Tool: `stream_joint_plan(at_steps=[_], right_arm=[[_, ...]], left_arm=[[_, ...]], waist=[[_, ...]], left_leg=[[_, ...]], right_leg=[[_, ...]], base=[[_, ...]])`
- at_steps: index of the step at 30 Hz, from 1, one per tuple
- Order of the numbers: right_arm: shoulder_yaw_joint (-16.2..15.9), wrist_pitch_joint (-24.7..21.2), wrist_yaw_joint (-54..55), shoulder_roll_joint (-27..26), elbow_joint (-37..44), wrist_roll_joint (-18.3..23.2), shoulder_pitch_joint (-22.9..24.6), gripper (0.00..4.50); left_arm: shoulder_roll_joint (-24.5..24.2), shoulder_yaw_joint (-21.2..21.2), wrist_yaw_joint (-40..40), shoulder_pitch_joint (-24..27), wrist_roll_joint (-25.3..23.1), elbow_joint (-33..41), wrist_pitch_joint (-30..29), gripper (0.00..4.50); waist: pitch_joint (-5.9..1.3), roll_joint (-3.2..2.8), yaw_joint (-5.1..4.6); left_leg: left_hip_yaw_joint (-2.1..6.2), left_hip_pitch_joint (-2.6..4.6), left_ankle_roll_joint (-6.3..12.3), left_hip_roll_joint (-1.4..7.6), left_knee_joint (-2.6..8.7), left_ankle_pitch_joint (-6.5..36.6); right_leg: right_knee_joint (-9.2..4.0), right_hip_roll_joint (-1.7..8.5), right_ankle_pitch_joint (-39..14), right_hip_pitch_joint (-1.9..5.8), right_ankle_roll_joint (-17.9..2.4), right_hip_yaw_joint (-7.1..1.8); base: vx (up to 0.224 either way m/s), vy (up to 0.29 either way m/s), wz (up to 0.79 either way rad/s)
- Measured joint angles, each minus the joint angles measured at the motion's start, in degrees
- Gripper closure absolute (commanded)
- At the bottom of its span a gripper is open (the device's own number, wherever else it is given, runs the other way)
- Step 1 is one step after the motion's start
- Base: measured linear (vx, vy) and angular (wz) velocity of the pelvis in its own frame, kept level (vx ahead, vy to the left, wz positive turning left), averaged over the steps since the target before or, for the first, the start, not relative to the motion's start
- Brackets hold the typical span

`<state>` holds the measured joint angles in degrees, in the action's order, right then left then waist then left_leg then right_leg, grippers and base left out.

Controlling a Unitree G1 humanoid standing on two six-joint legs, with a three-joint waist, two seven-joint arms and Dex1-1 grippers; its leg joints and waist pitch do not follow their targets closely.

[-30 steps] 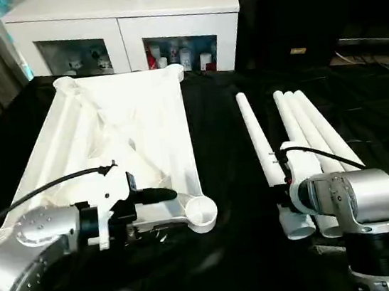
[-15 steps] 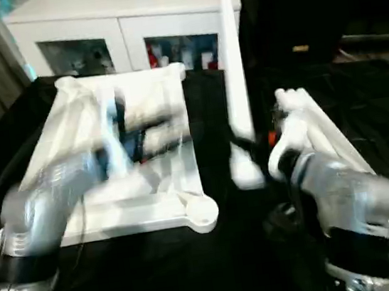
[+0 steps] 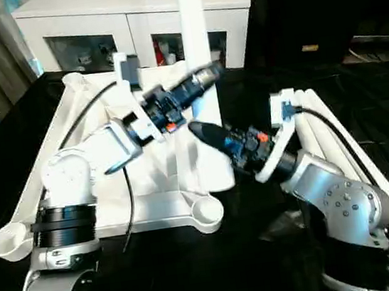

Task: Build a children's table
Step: Pick table leg

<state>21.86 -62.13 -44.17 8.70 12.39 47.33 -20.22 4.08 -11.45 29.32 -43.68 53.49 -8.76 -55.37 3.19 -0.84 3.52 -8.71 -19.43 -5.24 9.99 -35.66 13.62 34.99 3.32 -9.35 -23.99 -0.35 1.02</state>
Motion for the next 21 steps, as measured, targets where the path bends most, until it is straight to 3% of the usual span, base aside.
stream_joint_plan(at_steps=[5,6,10,13,15,17,21], right_arm=[[-1.8,0.2,-0.1,1.1,0.0,0.5,0.8,2.61],[-2.0,0.2,-0.1,1.1,0.0,0.5,1.0,2.61],[-2.9,0.2,-0.1,1.1,0.0,1.1,1.2,2.61],[-3.2,0.3,0.0,1.2,0.0,1.7,1.2,2.61],[-3.5,0.4,0.0,1.3,0.0,2.1,1.2,2.61],[-3.7,0.4,0.1,1.5,0.0,2.1,1.2,2.61],[-4.2,0.5,0.1,1.9,0.0,2.6,1.2,2.62]], left_arm=[[-0.4,0.5,-0.3,1.4,0.8,1.7,-2.2,0.00],[-0.5,0.6,-0.3,1.7,0.9,1.9,-2.4,0.29],[-0.9,0.9,-0.8,2.9,0.9,3.5,-2.7,0.41],[-1.0,1.3,-0.8,3.4,0.8,4.5,-2.3,0.79],[-1.1,1.2,-0.9,3.7,0.8,4.7,-2.3,0.79],[-1.1,1.1,-0.9,3.8,0.8,4.8,-2.3,1.13],[-1.1,0.9,-0.9,4.2,0.8,5.0,-2.3,1.28]], waist=[[0.02,0.03,-0.03],[0.02,0.03,-0.01],[0.04,0.05,0.03],[0.03,0.05,0.03],[0.03,0.05,0.03],[0.03,0.05,0.04],[0.03,0.04,0.02]], left_leg=[[0.03,-0.10,0.01,0.00,0.02,0.0],[0.04,-0.11,0.01,0.00,0.02,0.0],[0.10,-0.25,0.02,0.00,0.02,0.0],[0.09,-0.39,0.06,0.00,0.02,0.0],[0.10,-0.45,0.07,0.00,0.02,0.0],[0.11,-0.54,0.09,0.01,0.02,0.0],[0.12,-0.56,0.11,0.01,0.02,0.0]], right_leg=[[-0.05,0.00,-0.1,-0.03,0.1,0.02],[-0.05,0.00,-0.1,-0.03,0.1,0.03],[-0.10,0.00,-0.1,-0.08,0.1,0.06],[-0.13,0.02,-0.1,-0.09,0.2,0.06],[-0.15,0.02,-0.1,-0.10,0.2,0.06],[-0.17,0.02,-0.1,-0.12,0.2,0.06],[-0.20,0.03,-0.1,-0.12,0.2,0.06]], base=[[0.000,0.000,0.00],[0.000,0.000,0.00],[0.000,0.000,0.00],[0.000,0.000,0.00],[0.000,0.000,0.00],[0.000,0.000,0.00],[0.000,0.000,0.00]])
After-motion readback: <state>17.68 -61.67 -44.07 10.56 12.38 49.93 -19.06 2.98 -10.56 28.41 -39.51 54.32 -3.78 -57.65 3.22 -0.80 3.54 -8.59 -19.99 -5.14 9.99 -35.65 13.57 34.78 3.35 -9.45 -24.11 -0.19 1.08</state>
